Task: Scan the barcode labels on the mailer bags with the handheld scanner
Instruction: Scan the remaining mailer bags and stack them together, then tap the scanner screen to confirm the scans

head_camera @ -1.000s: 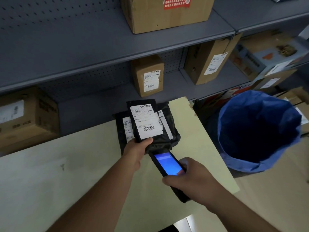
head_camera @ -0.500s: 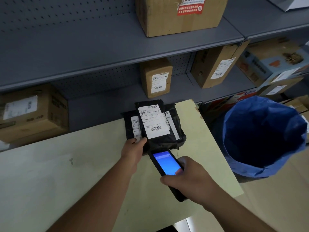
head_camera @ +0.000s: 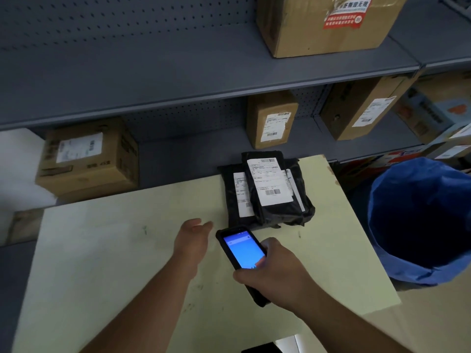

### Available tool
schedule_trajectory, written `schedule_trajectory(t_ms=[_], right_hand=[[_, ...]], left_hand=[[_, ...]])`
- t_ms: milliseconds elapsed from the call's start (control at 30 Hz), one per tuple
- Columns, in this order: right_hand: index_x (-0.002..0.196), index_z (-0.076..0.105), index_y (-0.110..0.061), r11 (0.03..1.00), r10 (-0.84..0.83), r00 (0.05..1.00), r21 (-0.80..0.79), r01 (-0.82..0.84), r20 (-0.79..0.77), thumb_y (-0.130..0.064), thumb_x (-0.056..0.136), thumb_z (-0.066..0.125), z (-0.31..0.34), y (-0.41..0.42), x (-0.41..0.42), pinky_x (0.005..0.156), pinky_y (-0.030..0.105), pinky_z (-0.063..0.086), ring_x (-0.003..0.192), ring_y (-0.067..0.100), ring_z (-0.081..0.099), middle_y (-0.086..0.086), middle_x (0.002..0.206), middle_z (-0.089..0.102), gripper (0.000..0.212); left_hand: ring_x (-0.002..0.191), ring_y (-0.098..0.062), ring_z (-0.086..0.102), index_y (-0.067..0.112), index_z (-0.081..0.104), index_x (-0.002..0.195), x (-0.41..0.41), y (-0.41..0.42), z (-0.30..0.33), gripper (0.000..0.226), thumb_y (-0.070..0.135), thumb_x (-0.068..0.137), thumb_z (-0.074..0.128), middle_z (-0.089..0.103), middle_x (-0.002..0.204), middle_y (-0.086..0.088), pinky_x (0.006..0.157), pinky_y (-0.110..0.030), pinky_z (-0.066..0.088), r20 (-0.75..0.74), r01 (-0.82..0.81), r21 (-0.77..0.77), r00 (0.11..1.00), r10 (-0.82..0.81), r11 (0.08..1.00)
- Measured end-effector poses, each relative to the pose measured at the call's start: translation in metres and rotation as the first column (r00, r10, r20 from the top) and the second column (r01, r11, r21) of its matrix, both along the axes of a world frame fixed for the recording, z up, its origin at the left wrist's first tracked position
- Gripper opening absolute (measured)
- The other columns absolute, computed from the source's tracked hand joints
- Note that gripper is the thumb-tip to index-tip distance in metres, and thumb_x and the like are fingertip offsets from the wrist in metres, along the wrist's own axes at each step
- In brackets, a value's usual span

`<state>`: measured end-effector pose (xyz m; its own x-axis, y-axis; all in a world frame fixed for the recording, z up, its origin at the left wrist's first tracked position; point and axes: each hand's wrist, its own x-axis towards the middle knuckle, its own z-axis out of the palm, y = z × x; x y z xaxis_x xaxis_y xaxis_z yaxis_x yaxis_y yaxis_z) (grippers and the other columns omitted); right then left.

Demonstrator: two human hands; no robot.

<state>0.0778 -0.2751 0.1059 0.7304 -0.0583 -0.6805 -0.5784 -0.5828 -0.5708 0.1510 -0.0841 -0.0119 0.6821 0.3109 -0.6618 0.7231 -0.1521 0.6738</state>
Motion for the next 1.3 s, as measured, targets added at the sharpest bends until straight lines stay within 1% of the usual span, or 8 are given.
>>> schedule_trajectory(t_ms=[200,300,533,700,833,967,1133,1300], right_hand=[[0.107,0.054,-0.022,1.0,0.02,1.0,-0.004,-0.02,0.004,-0.041,0.072,0.085,-0.012,0.043,0.001,0.061,0.029,0.054,0.081,0.016,0.072,-0.002,0.095,0.068,0.05],[0.102,0.05,-0.024,0.999,0.032,0.999,-0.014,-0.032,0.013,-0.04,0.074,0.086,-0.021,0.06,0.0,0.058,0.026,0.05,0.081,0.014,0.068,-0.002,0.096,0.066,0.048],[0.106,0.049,-0.022,0.997,0.024,0.999,-0.069,-0.022,0.028,-0.042,0.071,0.083,-0.046,0.093,-0.013,0.071,0.042,0.064,0.084,0.02,0.071,0.002,0.098,0.066,0.052],[0.109,0.048,-0.021,0.997,0.0,1.0,-0.079,0.001,0.007,-0.042,0.071,0.081,-0.063,0.105,-0.027,0.072,0.044,0.065,0.085,0.021,0.071,0.003,0.101,0.064,0.055],[0.108,0.048,-0.021,0.995,-0.038,0.999,-0.088,0.038,0.001,-0.041,0.07,0.08,-0.074,0.112,-0.038,0.069,0.043,0.064,0.082,0.023,0.072,0.003,0.1,0.065,0.054],[0.108,0.047,-0.023,0.993,-0.059,0.998,-0.108,0.056,-0.025,-0.044,0.064,0.078,-0.088,0.116,-0.048,0.069,0.048,0.068,0.082,0.027,0.075,0.004,0.1,0.065,0.058],[0.113,0.044,-0.02,0.986,-0.078,0.996,-0.152,0.071,-0.041,-0.043,0.068,0.078,-0.105,0.117,-0.061,0.076,0.048,0.066,0.089,0.03,0.074,0.003,0.105,0.062,0.061],[0.117,0.042,-0.018,0.979,-0.125,0.99,-0.171,0.113,-0.064,-0.037,0.075,0.081,-0.124,0.119,-0.074,0.078,0.043,0.063,0.095,0.027,0.068,0.003,0.112,0.059,0.06]], left_hand=[[0.126,-0.029,0.061,0.019,0.055,0.149,-0.016,0.044,0.003,0.055,0.039,0.099,0.068,0.063,0.145,-0.007,0.096,-0.03,0.042,0.017,-0.03,0.043,0.999,0.029,0.999],[0.116,-0.024,0.058,0.019,0.052,0.152,-0.023,0.062,0.001,0.056,0.037,0.101,0.065,0.06,0.146,-0.006,0.094,-0.03,0.041,0.036,-0.037,0.036,0.999,0.036,0.999],[0.103,-0.021,0.057,0.018,0.053,0.149,-0.05,0.083,-0.001,0.052,0.033,0.1,0.066,0.059,0.116,0.003,0.088,-0.029,0.041,0.023,-0.064,0.037,0.998,0.063,0.997],[0.085,-0.008,0.061,0.022,0.057,0.143,-0.071,0.087,-0.006,0.048,0.034,0.098,0.069,0.065,0.128,0.0,0.062,-0.021,0.042,-0.013,-0.047,0.055,0.999,0.047,0.997],[0.097,-0.019,0.064,0.022,0.058,0.141,-0.084,0.085,-0.011,0.047,0.033,0.098,0.069,0.065,0.129,0.0,0.06,-0.021,0.042,-0.032,-0.033,0.07,0.999,0.035,0.997],[0.088,-0.016,0.064,0.022,0.059,0.139,-0.095,0.082,-0.018,0.043,0.03,0.098,0.069,0.065,0.129,0.0,0.057,-0.021,0.043,-0.039,0.005,0.085,0.999,-0.001,0.996],[0.099,-0.02,0.065,0.02,0.059,0.14,-0.11,0.08,-0.028,0.044,0.028,0.098,0.068,0.064,0.124,0.001,0.071,-0.025,0.046,-0.064,0.035,0.093,0.998,-0.029,0.995],[0.097,-0.019,0.066,0.021,0.058,0.14,-0.126,0.083,-0.044,0.045,0.024,0.097,0.068,0.065,0.122,0.001,0.062,-0.019,0.045,-0.087,0.016,0.085,0.996,-0.009,0.996]])
